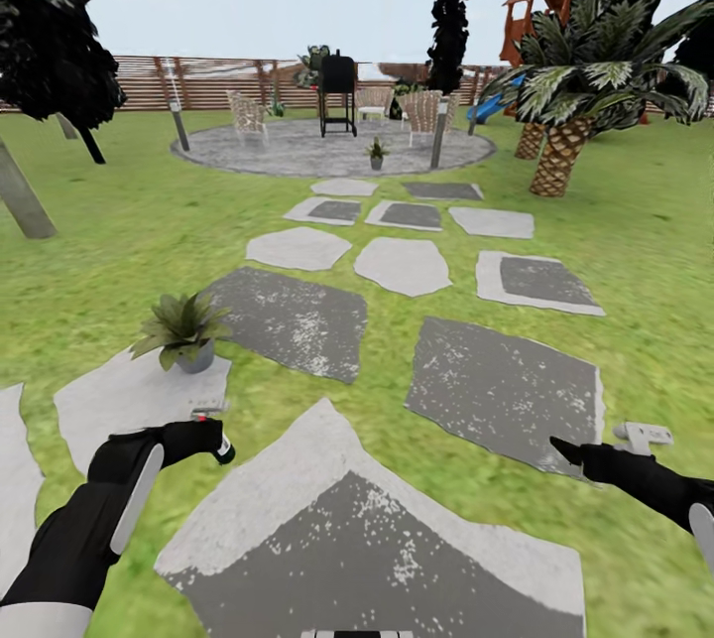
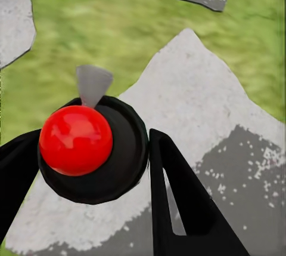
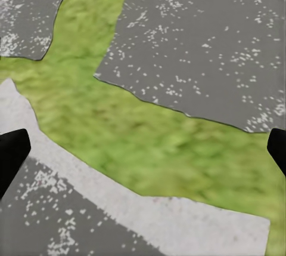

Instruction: Pick up the pesticide atomizer in the garden and spray insectifuge to fully cover both potted plants in the garden.

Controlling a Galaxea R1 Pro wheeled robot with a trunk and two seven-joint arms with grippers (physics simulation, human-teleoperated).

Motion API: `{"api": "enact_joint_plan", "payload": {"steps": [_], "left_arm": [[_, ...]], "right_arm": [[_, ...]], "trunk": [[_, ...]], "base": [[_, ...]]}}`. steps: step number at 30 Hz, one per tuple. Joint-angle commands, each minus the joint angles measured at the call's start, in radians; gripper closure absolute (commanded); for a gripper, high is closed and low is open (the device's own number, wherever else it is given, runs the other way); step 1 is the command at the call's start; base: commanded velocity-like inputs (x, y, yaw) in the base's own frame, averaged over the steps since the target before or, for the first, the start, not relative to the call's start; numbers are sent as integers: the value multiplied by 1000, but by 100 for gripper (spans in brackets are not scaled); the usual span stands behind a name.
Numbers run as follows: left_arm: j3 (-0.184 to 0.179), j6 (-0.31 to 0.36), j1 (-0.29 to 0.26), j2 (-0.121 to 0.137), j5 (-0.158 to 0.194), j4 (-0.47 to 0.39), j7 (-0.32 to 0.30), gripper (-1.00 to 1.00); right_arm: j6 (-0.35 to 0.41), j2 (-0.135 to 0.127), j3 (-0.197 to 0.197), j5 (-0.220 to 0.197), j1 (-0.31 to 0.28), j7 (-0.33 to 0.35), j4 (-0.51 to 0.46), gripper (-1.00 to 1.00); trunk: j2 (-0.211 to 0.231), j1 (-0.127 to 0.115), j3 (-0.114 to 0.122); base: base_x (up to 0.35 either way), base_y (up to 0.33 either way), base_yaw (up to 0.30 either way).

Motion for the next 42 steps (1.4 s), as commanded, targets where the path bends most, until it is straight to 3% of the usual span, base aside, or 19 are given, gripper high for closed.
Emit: {"api": "enact_joint_plan", "payload": {"steps": [1, 42], "left_arm": [[1, 6, -1, 0, 6, -1, 0, 100], [0, 8, -1, -2, 5, 1, 0, 100]], "right_arm": [[5, 0, -1, 1, 0, 5, -1, -100], [5, 0, 1, 6, -1, 5, -1, -100]], "trunk": [[0, -1, 3], [273, -151, 132]], "base": [[0, 0, 5], [0, 0, 231]]}}
